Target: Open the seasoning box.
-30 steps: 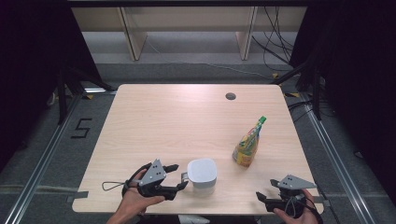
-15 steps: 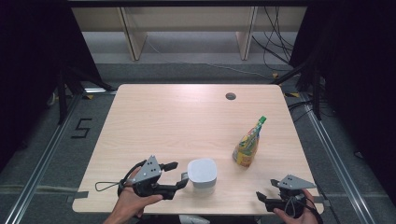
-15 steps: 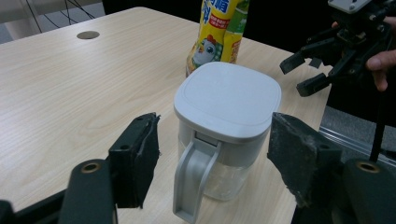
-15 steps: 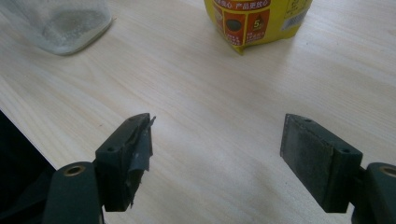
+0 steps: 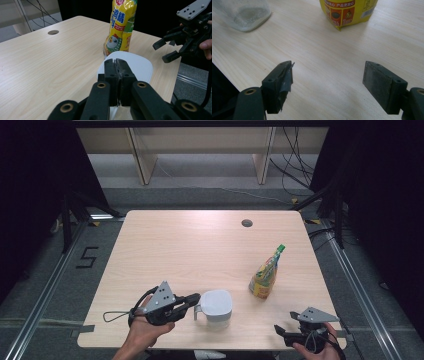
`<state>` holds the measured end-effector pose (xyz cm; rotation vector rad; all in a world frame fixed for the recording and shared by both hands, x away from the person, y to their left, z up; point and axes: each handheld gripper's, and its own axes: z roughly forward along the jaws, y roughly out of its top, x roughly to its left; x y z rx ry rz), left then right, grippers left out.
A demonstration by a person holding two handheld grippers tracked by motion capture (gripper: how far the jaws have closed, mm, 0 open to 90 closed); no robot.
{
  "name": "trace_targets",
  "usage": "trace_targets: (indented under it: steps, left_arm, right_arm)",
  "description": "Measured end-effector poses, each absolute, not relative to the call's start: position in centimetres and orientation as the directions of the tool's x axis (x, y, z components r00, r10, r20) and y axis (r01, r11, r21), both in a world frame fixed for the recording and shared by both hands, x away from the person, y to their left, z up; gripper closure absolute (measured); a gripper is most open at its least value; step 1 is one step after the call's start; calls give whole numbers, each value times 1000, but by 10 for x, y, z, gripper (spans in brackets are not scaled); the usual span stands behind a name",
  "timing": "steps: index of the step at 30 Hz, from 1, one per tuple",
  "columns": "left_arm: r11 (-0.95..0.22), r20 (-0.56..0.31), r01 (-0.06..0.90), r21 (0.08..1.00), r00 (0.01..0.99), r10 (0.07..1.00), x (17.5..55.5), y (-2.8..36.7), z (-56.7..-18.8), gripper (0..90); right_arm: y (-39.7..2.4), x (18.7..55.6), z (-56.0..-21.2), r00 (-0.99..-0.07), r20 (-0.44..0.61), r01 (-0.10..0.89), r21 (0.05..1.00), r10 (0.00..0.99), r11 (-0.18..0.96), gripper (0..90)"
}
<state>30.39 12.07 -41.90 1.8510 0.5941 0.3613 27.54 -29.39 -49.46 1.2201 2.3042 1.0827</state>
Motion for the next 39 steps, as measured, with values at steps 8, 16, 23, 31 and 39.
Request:
trace_targets:
  steps: [8,16,23,31,39]
  left_arm:
    - [-304,-32,233,924,837,546,310,111,-425,890]
    - [-330,-23,240,913,837,546,310,107,-436,891]
    - [-312,-38,248,917,834,550,311,110,-438,890]
    - [-307,-41,244,920,838,544,310,112,-439,889]
    - [-274,-76,269,924,828,556,309,112,-441,887]
  right_arm:
    - [-291,273,-495,-590,69,556,757,804,343,252]
    - [-285,269,-487,-617,54,504,794,785,341,357]
    - [-278,263,-477,-619,28,424,853,785,304,438]
    - [-262,265,-470,-684,17,320,906,729,279,585]
    - [-241,267,-464,-726,-18,273,910,687,312,731]
